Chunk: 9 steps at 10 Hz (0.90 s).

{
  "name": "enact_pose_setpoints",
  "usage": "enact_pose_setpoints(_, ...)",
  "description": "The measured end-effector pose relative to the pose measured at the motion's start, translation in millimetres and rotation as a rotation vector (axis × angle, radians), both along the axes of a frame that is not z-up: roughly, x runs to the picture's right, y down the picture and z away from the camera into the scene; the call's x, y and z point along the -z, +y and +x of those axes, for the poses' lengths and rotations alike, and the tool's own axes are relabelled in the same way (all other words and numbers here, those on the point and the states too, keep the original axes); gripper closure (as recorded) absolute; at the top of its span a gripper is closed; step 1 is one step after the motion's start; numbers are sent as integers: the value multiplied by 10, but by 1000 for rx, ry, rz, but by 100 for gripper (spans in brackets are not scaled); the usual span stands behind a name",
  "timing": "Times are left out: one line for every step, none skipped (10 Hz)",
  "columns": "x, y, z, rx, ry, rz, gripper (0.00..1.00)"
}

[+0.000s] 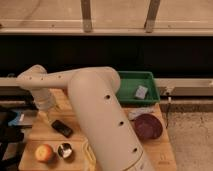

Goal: Place eraser in metal cup

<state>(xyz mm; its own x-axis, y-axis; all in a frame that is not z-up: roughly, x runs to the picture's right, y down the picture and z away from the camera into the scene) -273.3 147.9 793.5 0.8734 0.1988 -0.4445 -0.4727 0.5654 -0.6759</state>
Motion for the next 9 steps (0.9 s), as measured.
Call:
enact_pose_setpoints(-28, 57, 24, 2, 10, -16, 40)
enact_pose_setpoints(-41, 94, 40, 3, 19, -27, 40)
enact_pose_setpoints(-82, 154, 88, 9, 46, -42, 40)
enact_pose_setpoints(-118, 211, 116, 15, 66, -57, 40)
enact_pose_setpoints(-147, 270, 131, 17, 79, -72, 40)
enact_pose_setpoints(-165, 311, 139, 16, 84, -81, 40)
enact_pose_setpoints(-180, 340, 143, 14, 86, -89, 40)
enact_pose_setpoints(-194, 377, 120, 14, 85, -98, 40)
enact_pose_setpoints(-214, 424, 79, 15, 82, -108, 40)
